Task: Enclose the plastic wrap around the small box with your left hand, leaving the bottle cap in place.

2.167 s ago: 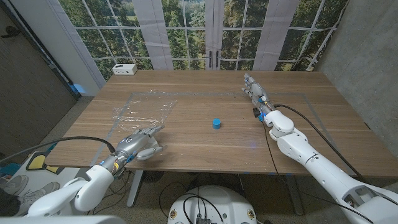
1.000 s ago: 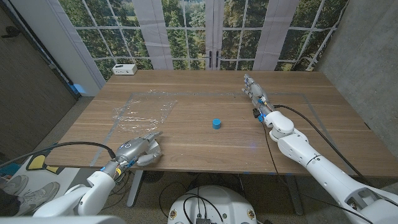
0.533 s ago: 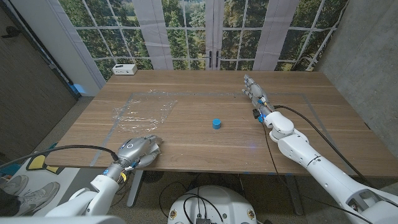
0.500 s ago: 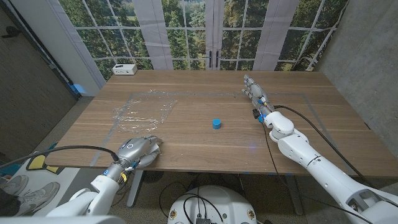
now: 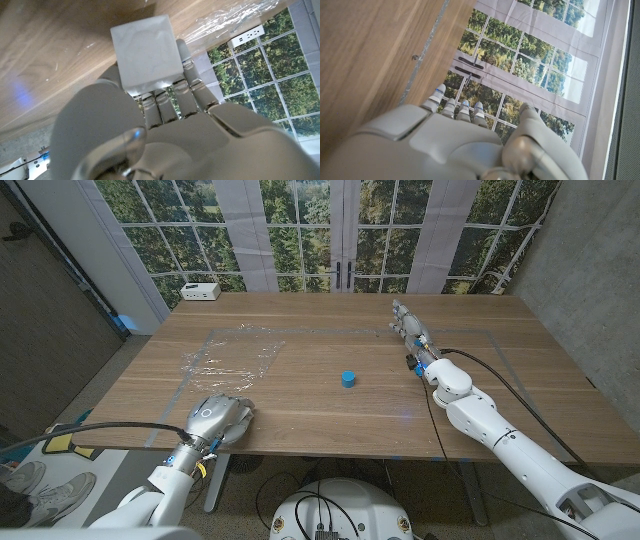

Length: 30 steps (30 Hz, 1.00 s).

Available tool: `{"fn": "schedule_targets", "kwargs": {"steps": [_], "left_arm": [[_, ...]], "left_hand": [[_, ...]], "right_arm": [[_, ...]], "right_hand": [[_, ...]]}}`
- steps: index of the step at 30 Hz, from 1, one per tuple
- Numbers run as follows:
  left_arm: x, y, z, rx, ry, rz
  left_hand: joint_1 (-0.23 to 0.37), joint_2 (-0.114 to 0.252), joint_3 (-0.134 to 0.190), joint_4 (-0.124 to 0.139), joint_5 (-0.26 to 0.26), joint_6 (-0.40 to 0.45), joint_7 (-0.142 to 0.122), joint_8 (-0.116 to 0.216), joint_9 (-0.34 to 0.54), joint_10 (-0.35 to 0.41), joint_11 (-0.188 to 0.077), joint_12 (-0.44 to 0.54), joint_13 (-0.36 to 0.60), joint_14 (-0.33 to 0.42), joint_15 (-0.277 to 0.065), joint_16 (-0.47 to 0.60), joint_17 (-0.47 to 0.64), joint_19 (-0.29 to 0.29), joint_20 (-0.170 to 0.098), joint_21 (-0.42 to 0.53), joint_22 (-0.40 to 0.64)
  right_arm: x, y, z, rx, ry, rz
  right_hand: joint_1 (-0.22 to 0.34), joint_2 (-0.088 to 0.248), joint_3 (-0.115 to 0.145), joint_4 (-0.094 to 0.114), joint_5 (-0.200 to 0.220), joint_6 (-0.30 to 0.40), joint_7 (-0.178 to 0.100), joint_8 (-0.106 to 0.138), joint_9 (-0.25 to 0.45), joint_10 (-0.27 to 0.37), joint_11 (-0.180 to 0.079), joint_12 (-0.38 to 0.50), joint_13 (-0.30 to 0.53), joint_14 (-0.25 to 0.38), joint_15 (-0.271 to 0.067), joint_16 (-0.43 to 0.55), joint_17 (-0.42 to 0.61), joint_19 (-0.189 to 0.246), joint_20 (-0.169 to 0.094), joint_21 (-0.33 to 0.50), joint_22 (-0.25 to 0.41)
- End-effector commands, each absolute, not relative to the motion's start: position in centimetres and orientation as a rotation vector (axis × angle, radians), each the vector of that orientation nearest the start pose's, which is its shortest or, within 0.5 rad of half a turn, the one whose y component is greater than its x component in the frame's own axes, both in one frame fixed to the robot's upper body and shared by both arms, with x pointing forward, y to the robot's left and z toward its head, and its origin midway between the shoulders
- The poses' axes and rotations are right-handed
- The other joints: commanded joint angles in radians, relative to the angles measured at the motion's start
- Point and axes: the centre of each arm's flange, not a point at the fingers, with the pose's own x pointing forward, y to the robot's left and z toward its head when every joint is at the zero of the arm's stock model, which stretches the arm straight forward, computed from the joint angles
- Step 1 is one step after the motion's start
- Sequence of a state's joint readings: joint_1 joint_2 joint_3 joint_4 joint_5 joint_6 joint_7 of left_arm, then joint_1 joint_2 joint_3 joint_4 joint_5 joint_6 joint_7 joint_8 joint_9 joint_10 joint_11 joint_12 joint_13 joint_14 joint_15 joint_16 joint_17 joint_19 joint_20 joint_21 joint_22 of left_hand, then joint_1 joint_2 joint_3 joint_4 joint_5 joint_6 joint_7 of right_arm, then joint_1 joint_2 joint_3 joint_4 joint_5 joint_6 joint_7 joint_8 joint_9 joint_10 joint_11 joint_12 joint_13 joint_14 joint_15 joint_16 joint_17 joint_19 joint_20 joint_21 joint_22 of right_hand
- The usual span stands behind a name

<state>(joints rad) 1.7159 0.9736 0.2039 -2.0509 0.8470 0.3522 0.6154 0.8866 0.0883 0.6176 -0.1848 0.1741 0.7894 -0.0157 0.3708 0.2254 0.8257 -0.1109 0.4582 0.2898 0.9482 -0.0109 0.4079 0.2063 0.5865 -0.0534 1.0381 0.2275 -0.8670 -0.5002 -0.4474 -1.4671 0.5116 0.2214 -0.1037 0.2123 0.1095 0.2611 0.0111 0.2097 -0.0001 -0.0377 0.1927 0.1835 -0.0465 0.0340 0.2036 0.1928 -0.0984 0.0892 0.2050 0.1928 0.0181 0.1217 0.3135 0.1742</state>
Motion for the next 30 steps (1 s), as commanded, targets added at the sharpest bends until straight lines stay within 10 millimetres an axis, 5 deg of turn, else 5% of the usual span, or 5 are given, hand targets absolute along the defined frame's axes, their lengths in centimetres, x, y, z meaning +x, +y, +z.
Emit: {"fn": "schedule_targets", "kwargs": {"steps": [1, 30], "left_arm": [[43.0, 31.6, -15.3, 1.528, -0.790, 0.493], [44.8, 34.0, -9.9, 1.441, -0.843, 0.627]], "left_hand": [[0.122, 0.108, 0.096, 0.102, 0.007, 0.017, 0.001, 0.013, 0.011, 0.032, -0.024, 0.010, 0.016, 0.139, -0.217, 0.004, 0.004, 0.000, -0.043, 0.014, 0.001], [0.140, 0.103, 0.088, 0.101, 0.008, 0.027, -0.001, 0.021, 0.036, 0.043, -0.038, 0.036, 0.084, 0.172, -0.219, -0.005, 0.004, -0.007, -0.054, 0.064, -0.010]], "right_arm": [[63.4, -22.1, -1.6, -0.076, -0.621, 0.240], [63.5, -21.0, 0.5, -0.118, -0.668, 0.273]], "right_hand": [[-0.009, -0.002, 0.005, -0.003, -0.002, 0.006, -0.007, -0.001, 0.003, 0.006, 0.001, -0.003, 0.004, 0.005, 0.006, 0.000, 0.004, 0.005, 0.000, -0.006, 0.003], [-0.009, -0.003, 0.006, -0.005, -0.002, 0.007, -0.007, -0.001, 0.003, 0.009, 0.001, -0.002, 0.004, 0.004, 0.005, -0.001, 0.003, 0.007, -0.004, -0.014, 0.003]]}}
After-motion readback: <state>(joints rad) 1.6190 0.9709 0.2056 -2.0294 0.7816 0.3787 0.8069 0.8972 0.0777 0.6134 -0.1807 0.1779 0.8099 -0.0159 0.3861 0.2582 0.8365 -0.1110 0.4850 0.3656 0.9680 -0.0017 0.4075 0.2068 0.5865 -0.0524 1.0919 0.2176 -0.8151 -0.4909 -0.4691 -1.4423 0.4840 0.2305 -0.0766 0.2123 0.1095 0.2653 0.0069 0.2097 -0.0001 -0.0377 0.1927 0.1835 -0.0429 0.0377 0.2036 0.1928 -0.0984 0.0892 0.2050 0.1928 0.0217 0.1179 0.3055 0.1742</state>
